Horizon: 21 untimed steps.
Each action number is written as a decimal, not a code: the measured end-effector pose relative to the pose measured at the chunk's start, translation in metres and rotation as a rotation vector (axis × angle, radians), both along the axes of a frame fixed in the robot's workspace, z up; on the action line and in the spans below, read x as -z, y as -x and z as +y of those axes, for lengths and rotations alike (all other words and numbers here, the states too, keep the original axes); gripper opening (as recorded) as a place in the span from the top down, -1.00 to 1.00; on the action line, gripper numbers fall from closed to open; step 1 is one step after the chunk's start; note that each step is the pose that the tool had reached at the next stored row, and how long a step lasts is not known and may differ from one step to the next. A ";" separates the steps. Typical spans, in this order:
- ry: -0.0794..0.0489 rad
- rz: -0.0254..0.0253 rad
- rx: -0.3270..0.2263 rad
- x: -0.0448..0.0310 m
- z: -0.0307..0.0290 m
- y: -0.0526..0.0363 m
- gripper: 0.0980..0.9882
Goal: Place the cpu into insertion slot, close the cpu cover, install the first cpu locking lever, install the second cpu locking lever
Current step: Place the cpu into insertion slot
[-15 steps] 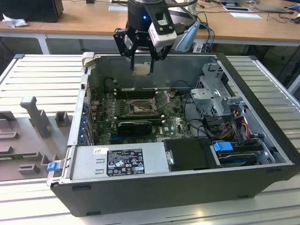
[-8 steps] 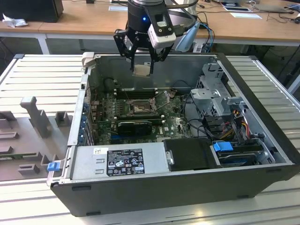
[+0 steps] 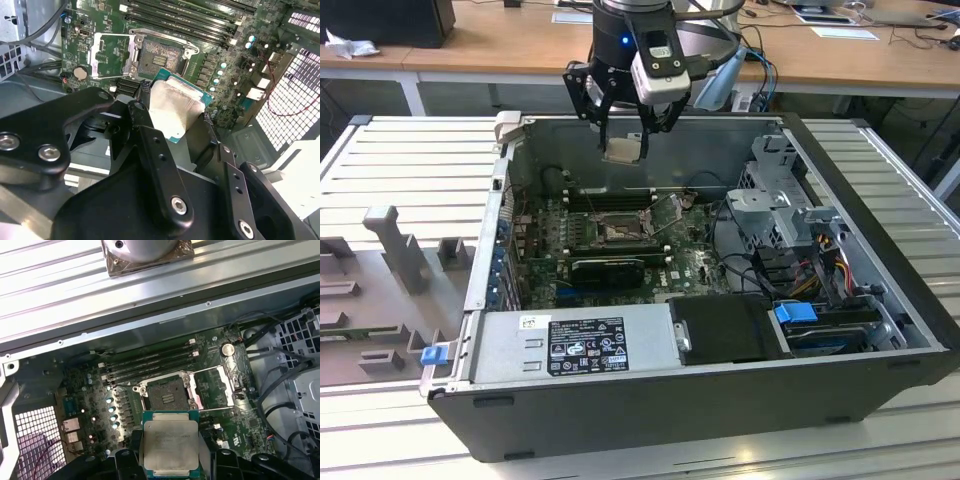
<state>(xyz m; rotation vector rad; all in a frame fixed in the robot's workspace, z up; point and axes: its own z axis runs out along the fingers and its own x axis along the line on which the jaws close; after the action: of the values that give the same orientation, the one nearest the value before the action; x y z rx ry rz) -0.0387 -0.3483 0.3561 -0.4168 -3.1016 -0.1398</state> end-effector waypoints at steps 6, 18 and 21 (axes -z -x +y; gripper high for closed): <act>0.000 0.0000 0.039 0.0000 0.0000 0.0000 0.03; 0.000 0.0001 0.101 0.0000 0.0000 0.0000 0.03; 0.000 0.0000 0.113 0.0001 0.0000 0.0000 0.03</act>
<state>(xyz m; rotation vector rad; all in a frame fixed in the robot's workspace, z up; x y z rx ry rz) -0.0387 -0.3483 0.3560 -0.5916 -3.0781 -0.1406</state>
